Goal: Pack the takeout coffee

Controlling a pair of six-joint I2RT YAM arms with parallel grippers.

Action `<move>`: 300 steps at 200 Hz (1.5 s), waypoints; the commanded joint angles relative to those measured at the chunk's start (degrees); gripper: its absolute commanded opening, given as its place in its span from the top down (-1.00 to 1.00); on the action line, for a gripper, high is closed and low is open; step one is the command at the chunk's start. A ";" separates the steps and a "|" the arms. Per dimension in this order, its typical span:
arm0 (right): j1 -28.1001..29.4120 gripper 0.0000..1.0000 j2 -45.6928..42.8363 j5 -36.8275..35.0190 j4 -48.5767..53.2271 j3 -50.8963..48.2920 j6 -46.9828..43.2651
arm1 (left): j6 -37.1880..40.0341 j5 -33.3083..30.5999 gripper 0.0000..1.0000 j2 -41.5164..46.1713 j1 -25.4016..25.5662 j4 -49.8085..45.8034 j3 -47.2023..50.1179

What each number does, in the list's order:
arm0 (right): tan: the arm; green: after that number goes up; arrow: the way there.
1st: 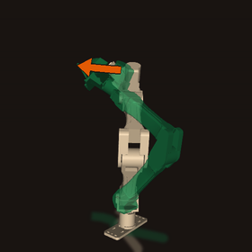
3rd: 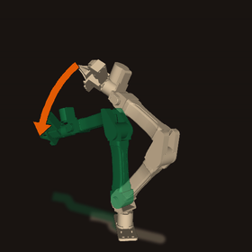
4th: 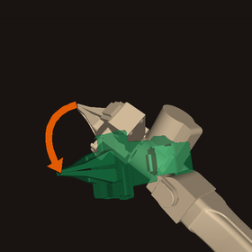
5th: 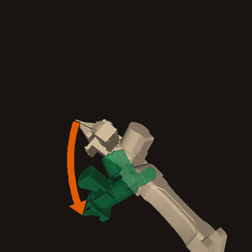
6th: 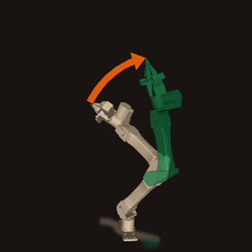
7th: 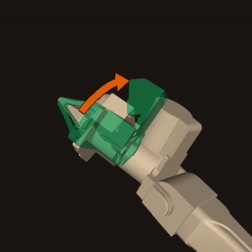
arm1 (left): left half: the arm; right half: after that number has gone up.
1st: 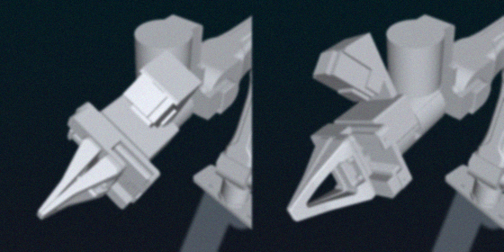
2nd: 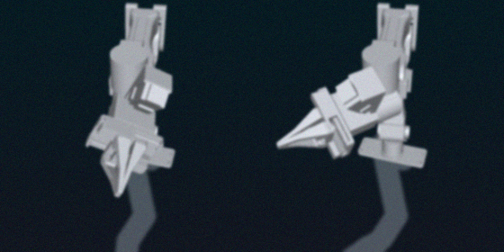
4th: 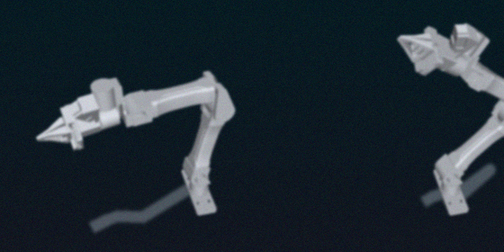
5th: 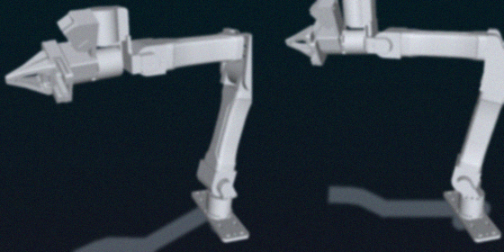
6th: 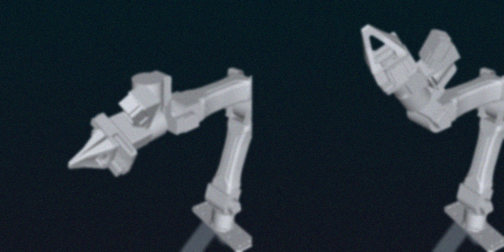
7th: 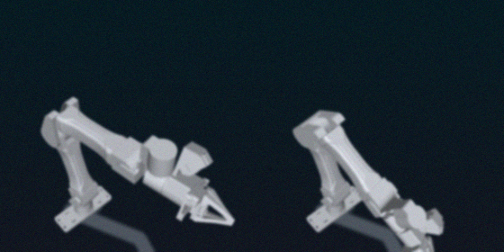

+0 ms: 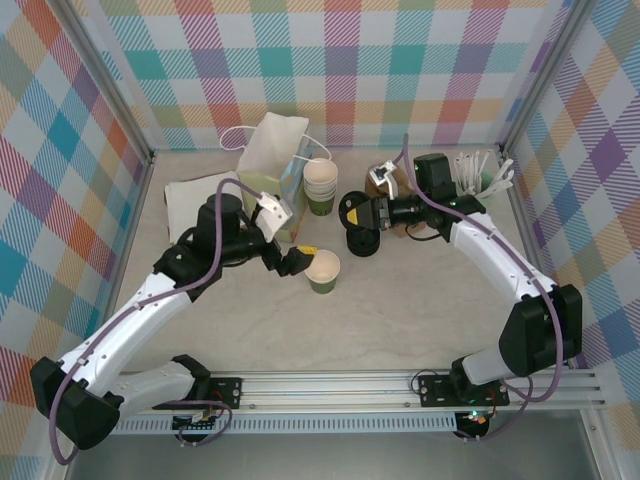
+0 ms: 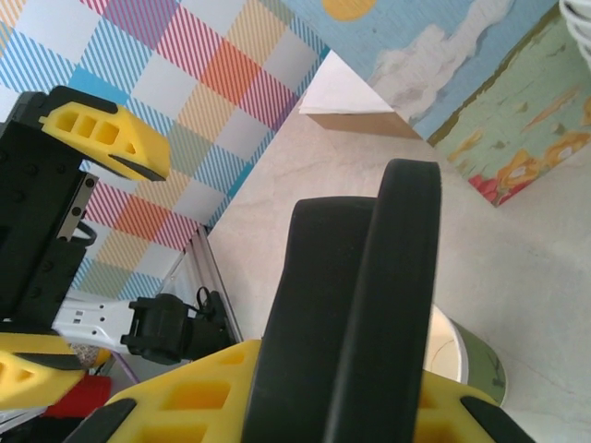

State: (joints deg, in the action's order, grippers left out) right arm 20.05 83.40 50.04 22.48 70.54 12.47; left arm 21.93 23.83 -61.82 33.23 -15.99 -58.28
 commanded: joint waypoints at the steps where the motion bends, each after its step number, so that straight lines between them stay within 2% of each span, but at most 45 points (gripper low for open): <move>1: 1.31 0.75 1.45 2.02 2.93 2.21 -1.93 | 14.80 -2.88 -1.00 -1.79 2.11 5.20 1.19; 43: 2.79 0.75 2.64 2.21 4.15 3.42 -1.27 | 20.04 -4.62 -1.00 -5.19 4.50 12.02 1.76; 99: 3.85 0.76 3.01 2.85 4.25 3.12 0.56 | 24.10 -7.16 -1.00 -10.62 7.36 12.19 -0.23; 174: 5.27 0.75 3.24 2.70 4.16 2.98 1.76 | 21.69 -10.56 -0.77 -13.82 8.57 17.55 -0.85; 300: 7.24 0.77 5.42 -0.10 5.13 4.82 4.67 | 21.84 -12.48 -0.54 -15.11 8.97 20.35 -0.63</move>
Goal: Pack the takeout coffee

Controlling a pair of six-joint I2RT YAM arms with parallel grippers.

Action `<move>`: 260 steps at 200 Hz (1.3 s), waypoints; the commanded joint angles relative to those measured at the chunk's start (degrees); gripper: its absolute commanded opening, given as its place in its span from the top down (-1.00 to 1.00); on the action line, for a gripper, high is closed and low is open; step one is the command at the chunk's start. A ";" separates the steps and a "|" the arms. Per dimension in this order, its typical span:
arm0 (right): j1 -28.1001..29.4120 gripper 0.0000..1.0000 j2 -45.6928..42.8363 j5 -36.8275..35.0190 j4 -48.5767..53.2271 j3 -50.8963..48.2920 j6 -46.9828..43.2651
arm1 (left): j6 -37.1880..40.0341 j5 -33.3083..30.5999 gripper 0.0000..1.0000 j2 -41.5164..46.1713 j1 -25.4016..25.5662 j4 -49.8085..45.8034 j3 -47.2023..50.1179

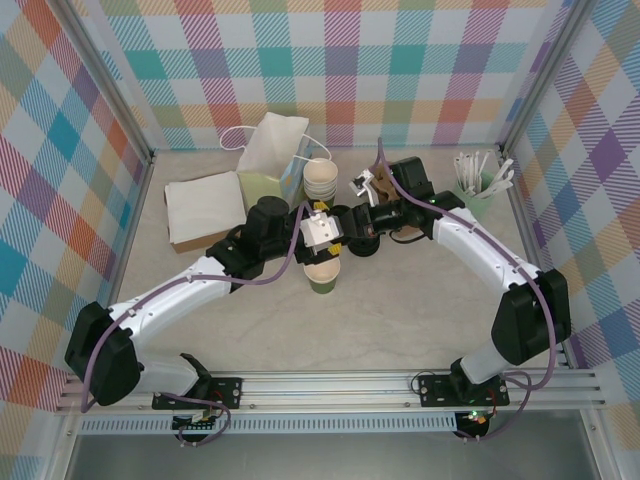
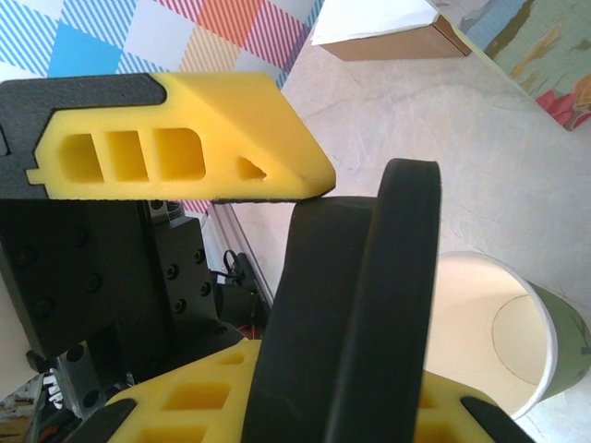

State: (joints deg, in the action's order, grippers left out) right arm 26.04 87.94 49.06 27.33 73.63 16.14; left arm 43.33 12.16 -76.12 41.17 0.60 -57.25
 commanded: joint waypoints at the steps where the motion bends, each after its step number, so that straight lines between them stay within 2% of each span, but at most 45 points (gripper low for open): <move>1: 1.27 0.77 0.85 0.83 0.27 1.76 1.00 | 0.39 -0.86 -0.54 -0.80 1.07 3.78 -1.65; 135: 2.28 0.76 1.53 -1.53 0.60 1.78 3.37 | -2.25 -3.95 -0.58 -0.86 1.70 10.66 -0.32; 260: 2.79 0.72 2.13 0.96 2.59 2.31 0.92 | -3.16 -0.93 -0.50 -0.74 1.72 10.39 -0.27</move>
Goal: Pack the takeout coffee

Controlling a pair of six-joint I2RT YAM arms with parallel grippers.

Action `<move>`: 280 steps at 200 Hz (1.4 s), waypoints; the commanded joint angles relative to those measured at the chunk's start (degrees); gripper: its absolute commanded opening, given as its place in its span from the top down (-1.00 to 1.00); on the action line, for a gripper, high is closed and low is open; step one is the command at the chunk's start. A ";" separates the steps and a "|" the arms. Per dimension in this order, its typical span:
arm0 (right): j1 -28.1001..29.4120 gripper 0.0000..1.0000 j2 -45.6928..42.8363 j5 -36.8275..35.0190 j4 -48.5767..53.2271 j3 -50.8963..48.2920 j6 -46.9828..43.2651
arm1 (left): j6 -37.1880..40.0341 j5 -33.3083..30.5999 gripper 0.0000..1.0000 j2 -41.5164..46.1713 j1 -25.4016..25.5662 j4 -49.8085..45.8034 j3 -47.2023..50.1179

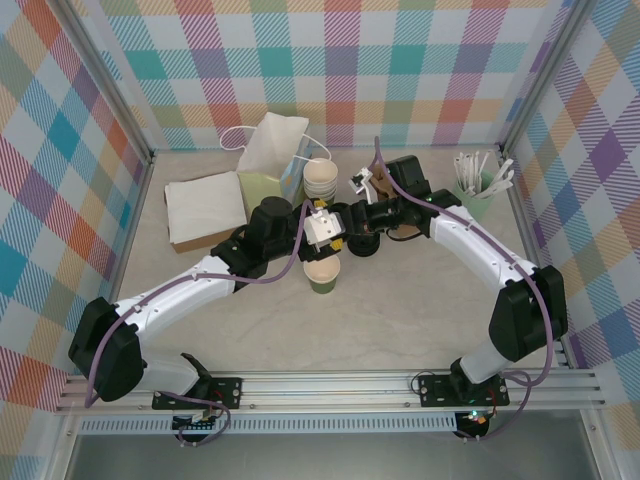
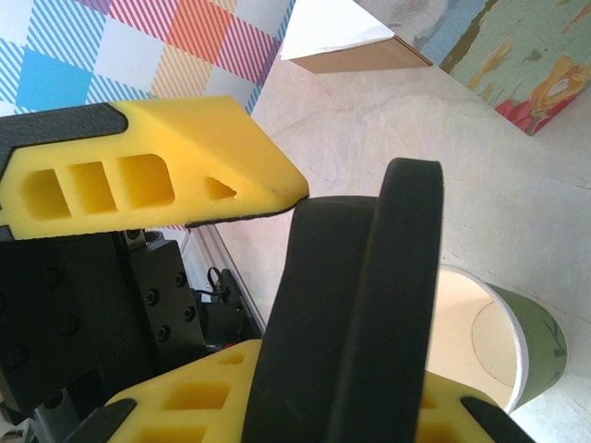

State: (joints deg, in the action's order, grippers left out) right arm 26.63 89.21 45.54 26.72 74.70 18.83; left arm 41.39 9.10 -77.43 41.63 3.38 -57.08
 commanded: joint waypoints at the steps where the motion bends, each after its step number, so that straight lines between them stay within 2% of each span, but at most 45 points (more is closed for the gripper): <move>1: 2.20 0.72 0.87 4.47 3.23 1.29 -1.82 | -1.22 2.14 -0.50 0.59 1.26 7.61 -0.42; 113: 2.22 0.72 1.32 5.82 6.04 2.98 -4.07 | -0.30 2.41 -0.58 1.31 1.22 8.75 0.29; 199: 2.55 0.68 2.64 6.99 7.65 4.40 -5.13 | 0.35 3.81 -0.48 1.04 1.26 8.57 0.18; 280: 2.46 0.36 1.71 4.11 7.69 4.50 -5.29 | 0.45 2.78 -0.49 1.80 1.26 5.90 1.09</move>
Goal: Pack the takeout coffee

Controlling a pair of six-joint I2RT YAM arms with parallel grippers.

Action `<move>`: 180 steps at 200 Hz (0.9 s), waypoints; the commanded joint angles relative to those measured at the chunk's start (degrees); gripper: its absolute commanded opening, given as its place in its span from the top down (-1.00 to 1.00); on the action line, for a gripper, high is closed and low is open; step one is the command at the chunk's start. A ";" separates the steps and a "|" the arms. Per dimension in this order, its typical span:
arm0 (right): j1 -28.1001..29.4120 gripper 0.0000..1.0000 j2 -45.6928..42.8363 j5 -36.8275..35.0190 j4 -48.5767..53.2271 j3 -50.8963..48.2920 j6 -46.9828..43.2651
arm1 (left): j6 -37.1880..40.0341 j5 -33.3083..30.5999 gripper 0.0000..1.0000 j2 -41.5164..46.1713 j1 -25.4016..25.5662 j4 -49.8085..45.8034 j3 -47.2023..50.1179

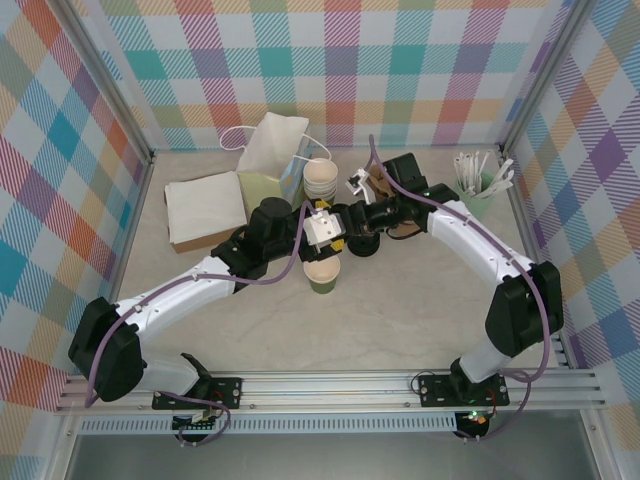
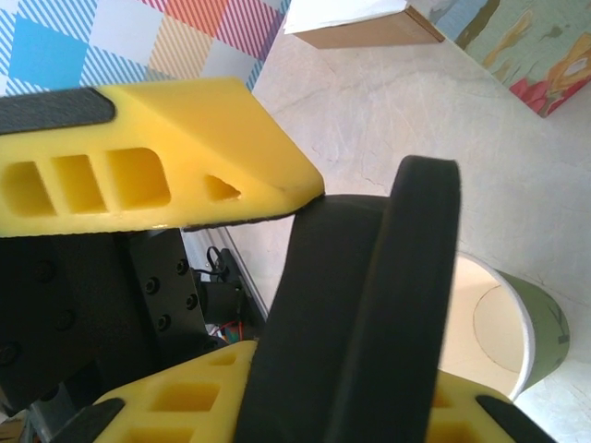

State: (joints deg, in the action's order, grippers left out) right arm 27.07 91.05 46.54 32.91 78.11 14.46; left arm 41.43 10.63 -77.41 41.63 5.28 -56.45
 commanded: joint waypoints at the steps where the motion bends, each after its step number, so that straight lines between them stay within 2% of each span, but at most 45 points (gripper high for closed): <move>1: 2.02 0.36 -0.15 3.07 1.44 1.13 -0.92 | 0.36 1.29 -0.49 1.80 1.22 3.97 0.50; 43: 2.02 0.29 -0.43 2.04 1.32 0.83 -0.65 | 0.19 0.88 -0.50 2.03 1.24 2.48 1.44; 85: 1.85 0.13 -0.87 1.13 1.07 0.73 -0.40 | 0.32 0.18 -0.50 2.43 1.26 0.32 2.60; 180: 0.80 -0.36 -2.61 -3.23 1.42 -1.24 0.25 | 0.32 -2.05 -0.50 4.41 1.26 -6.46 5.12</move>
State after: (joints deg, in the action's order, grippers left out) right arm 28.45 90.89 44.77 33.98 77.97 14.52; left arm 41.43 9.30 -75.22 41.89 1.89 -52.62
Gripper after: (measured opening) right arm 0.662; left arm 0.751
